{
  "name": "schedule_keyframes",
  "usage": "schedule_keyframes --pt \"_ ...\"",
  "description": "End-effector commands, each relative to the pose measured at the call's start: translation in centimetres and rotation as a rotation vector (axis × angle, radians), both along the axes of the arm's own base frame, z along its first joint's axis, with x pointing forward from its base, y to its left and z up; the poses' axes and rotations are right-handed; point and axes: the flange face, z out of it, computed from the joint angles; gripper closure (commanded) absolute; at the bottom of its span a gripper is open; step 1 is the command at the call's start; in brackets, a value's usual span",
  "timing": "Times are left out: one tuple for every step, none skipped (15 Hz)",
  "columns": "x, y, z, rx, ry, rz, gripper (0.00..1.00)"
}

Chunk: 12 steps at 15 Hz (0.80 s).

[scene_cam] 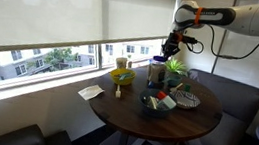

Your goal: Put the dark blue lid on top of the glass container

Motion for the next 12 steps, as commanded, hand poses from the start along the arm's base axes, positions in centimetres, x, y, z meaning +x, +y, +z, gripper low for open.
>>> schedule_keyframes --pt "0.36 -0.09 0.41 -0.002 -0.006 -0.016 0.99" --pt "0.46 -0.01 0.45 -0.003 -0.011 -0.013 0.99" --pt "0.48 0.03 0.51 -0.004 -0.011 -0.011 0.99" --pt "0.5 0.02 0.6 -0.005 -0.015 -0.012 0.99" --pt "0.51 0.0 0.71 -0.005 -0.018 -0.012 0.99" --pt "0.5 0.0 0.77 -0.005 -0.018 -0.013 0.99" --pt "0.51 0.01 0.8 -0.005 -0.017 -0.014 0.99" --pt "0.54 0.02 0.81 -0.005 -0.019 -0.012 0.99" --pt "0.58 0.05 0.78 -0.003 -0.019 -0.011 0.99" --pt "0.63 0.08 0.79 -0.003 -0.02 -0.008 0.99" --pt "0.66 0.1 0.76 -0.004 -0.019 -0.008 0.95" --pt "0.7 0.1 0.73 -0.003 -0.019 -0.009 0.7"
